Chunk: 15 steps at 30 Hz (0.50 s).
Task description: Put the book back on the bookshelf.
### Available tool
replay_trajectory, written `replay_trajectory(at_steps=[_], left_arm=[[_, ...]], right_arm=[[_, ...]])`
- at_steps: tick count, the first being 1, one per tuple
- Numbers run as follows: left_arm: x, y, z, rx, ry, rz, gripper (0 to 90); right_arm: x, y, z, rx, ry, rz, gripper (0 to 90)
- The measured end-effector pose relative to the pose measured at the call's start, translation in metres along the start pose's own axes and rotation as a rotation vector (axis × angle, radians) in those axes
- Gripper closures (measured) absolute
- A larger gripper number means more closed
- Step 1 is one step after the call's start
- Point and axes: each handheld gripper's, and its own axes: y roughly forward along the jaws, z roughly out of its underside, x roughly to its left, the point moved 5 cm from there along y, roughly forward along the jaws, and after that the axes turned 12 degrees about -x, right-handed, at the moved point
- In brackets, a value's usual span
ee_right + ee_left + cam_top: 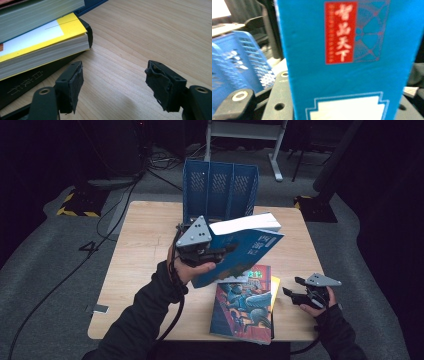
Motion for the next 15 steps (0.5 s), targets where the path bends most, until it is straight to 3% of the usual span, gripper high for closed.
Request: replay_trajectory(at_steps=[4, 5, 7, 8, 9, 10, 12, 15], left_arm=[[0.018, -0.018, -0.008, 0.0, 0.015, -0.075, 61.1], [0.018, -0.018, -0.008, 0.0, 0.015, -0.075, 61.1], [0.031, -0.029, -0.011, -0.005, 0.016, -0.127, 61.1], [0.031, -0.029, -0.011, -0.005, 0.016, -0.127, 61.1], [0.043, -0.037, -0.011, 0.0, 0.013, -0.173, 61.1], [0.043, -0.037, -0.011, 0.0, 0.013, -0.173, 61.1], [0.058, -0.047, -0.01, 0.001, 0.007, -0.216, 61.2], [0.071, -0.053, -0.008, 0.009, -0.011, -0.237, 61.2]], right_arm=[[0.001, 0.002, 0.0, 0.003, -0.004, -0.005, 30.9], [0.001, 0.002, 0.0, 0.003, -0.004, -0.005, 30.9], [0.001, 0.002, 0.0, 0.0, 0.001, -0.004, 31.1], [0.001, 0.002, 0.0, 0.0, 0.001, -0.004, 31.1], [0.001, 0.003, 0.0, 0.004, 0.0, -0.002, 31.1], [0.001, 0.003, 0.0, 0.004, 0.0, -0.002, 31.1], [0.001, 0.003, 0.0, 0.005, -0.002, -0.004, 31.2], [0.001, 0.004, 0.001, 0.012, -0.005, -0.008, 31.7]])
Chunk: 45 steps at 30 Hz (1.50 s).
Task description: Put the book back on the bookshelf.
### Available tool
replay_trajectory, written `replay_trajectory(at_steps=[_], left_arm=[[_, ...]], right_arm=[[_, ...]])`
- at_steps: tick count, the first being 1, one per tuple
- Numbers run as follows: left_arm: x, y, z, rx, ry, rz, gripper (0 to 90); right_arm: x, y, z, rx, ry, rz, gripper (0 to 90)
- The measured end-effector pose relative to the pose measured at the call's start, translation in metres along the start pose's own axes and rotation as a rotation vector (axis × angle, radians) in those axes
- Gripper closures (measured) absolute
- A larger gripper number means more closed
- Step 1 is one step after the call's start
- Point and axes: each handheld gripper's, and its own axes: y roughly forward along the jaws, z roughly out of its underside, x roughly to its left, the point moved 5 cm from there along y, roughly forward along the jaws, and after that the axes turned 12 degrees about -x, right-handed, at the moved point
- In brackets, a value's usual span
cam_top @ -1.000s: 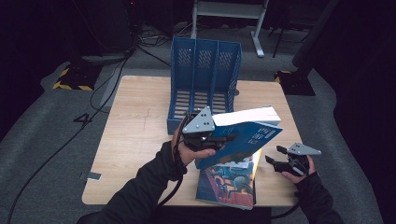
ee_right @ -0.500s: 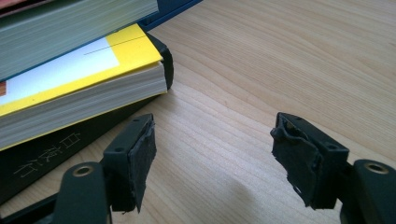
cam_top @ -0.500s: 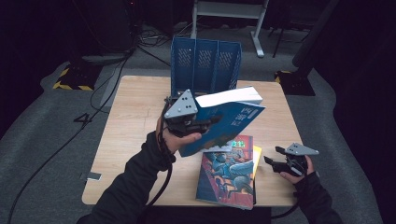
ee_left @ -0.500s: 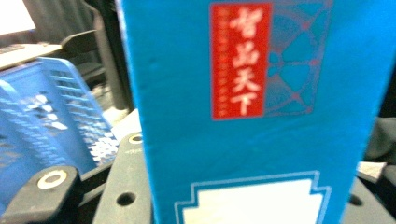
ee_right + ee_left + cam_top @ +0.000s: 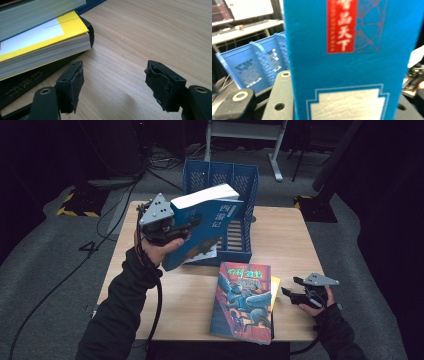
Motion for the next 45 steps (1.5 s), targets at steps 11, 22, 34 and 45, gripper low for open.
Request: replay_trajectory(at_steps=[11, 22, 34, 45], left_arm=[[0.041, 0.0, 0.002, -0.018, -0.027, -0.118, 61.3], [0.064, 0.025, 0.015, 0.024, -0.079, -0.207, 61.4], [0.086, 0.04, 0.016, 0.024, -0.137, -0.34, 61.4], [0.091, 0.06, 0.027, 0.023, -0.173, -0.434, 61.4]], right_arm=[[0.0, 0.001, 0.001, 0.008, -0.002, -0.006, 32.0], [0.001, 0.001, 0.001, 0.009, 0.0, -0.011, 32.2], [0.002, 0.001, 0.003, 0.012, 0.0, -0.018, 32.6], [0.004, 0.003, 0.005, 0.024, -0.017, -0.026, 32.9]])
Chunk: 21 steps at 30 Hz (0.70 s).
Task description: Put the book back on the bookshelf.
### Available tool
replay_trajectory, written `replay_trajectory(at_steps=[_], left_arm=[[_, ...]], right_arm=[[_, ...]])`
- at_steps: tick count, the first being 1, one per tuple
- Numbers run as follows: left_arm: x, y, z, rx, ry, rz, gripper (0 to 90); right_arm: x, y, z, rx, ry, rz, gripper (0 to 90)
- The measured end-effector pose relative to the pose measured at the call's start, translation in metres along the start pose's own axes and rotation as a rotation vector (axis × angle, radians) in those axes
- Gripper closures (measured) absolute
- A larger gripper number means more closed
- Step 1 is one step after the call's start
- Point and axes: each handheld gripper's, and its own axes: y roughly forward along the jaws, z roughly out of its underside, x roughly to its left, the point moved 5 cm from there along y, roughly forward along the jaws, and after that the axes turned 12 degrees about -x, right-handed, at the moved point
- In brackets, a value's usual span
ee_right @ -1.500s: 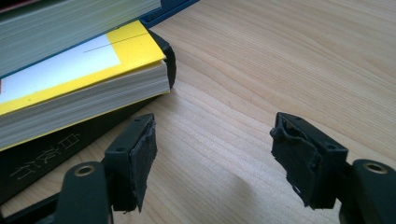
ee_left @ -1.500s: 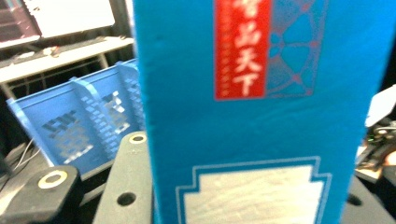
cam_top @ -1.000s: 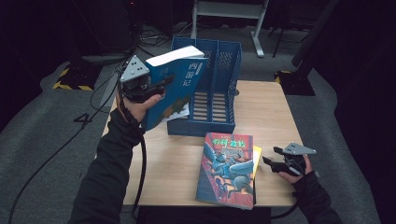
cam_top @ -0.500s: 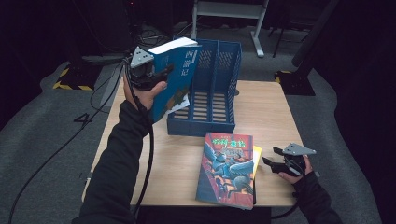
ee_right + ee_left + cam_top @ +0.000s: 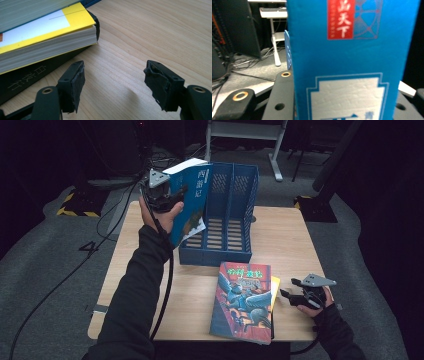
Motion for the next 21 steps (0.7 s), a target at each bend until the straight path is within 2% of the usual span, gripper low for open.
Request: replay_trajectory(at_steps=[2, 8, 11, 12, 14, 21], left_arm=[[0.0, 0.003, 0.001, 0.006, 0.006, -0.01, 61.4], [0.001, 0.007, 0.004, 0.007, -0.018, -0.04, 61.3], [-0.002, 0.012, 0.005, 0.0, -0.028, -0.081, 61.3], [-0.002, 0.012, 0.005, 0.0, -0.028, -0.081, 61.3], [-0.004, 0.016, 0.008, 0.014, -0.015, -0.092, 61.3], [0.0, 0.027, 0.019, 0.048, -0.056, -0.15, 61.2]], right_arm=[[0.002, 0.0, 0.0, 0.001, -0.005, -0.008, 32.9], [0.002, 0.0, 0.001, 0.002, -0.01, -0.01, 33.1], [0.002, 0.0, 0.0, 0.002, -0.011, -0.011, 33.1], [0.003, 0.0, 0.0, 0.003, -0.012, -0.01, 33.1], [0.004, 0.0, 0.0, 0.004, -0.014, -0.013, 33.1], [0.004, 0.0, 0.001, 0.01, -0.018, -0.014, 33.2]])
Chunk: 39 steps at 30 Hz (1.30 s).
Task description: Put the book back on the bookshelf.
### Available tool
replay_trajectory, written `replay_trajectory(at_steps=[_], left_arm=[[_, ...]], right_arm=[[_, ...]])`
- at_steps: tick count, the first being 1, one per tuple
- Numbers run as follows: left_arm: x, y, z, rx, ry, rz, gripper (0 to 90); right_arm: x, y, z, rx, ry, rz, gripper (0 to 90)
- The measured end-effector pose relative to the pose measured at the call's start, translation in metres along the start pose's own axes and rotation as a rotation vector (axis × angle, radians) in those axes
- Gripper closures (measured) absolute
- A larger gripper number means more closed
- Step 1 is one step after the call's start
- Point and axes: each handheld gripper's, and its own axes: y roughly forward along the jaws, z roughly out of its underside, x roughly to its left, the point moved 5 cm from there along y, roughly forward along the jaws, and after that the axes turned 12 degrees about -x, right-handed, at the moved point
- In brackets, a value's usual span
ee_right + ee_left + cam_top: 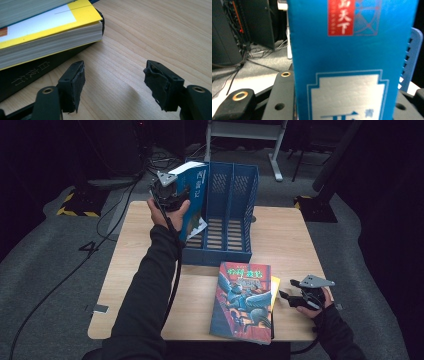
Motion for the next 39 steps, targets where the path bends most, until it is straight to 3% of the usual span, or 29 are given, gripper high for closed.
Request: replay_trajectory(at_steps=[5, 10, 13, 14, 17, 20, 25, 28, 30, 35, 36, 39], left_arm=[[-0.003, 0.004, 0.002, 0.013, -0.002, -0.004, 61.1], [-0.002, -0.002, -0.006, -0.021, 0.011, -0.017, 61.1], [0.002, -0.006, -0.009, -0.025, 0.043, -0.043, 61.0], [0.001, -0.005, -0.008, -0.027, 0.047, -0.042, 61.0], [-0.008, -0.005, -0.008, -0.011, 0.123, -0.027, 60.9], [-0.014, -0.008, -0.013, -0.02, 0.17, -0.01, 60.8], [-0.01, -0.015, -0.023, -0.04, 0.133, 0.006, 60.9], [-0.012, -0.013, -0.02, -0.033, 0.133, 0.009, 60.9], [-0.012, -0.008, -0.013, -0.031, 0.117, -0.012, 60.9], [-0.004, -0.006, -0.011, -0.025, 0.109, -0.035, 60.7], [0.0, -0.006, -0.012, -0.018, 0.131, -0.044, 60.6], [0.002, -0.006, -0.012, -0.013, 0.126, -0.028, 60.6]], right_arm=[[0.001, 0.001, -0.001, -0.002, 0.001, -0.004, 33.3], [0.002, 0.001, 0.0, 0.002, -0.002, -0.007, 33.3], [0.001, 0.001, 0.0, 0.002, 0.001, -0.006, 33.3], [0.002, 0.001, 0.0, 0.001, 0.001, -0.006, 33.3], [0.002, 0.001, 0.0, 0.006, -0.001, -0.009, 33.3], [0.004, 0.001, 0.0, 0.007, -0.005, -0.012, 33.3], [0.002, 0.001, 0.003, 0.012, 0.007, -0.011, 33.3], [0.002, 0.001, 0.003, 0.013, 0.006, -0.01, 33.3], [0.005, 0.001, 0.001, 0.009, 0.001, -0.013, 33.4], [0.006, 0.006, 0.003, 0.023, -0.004, -0.024, 33.4], [0.007, 0.007, 0.004, 0.031, -0.006, -0.024, 33.4], [0.007, 0.007, 0.004, 0.033, -0.007, -0.031, 33.4]])
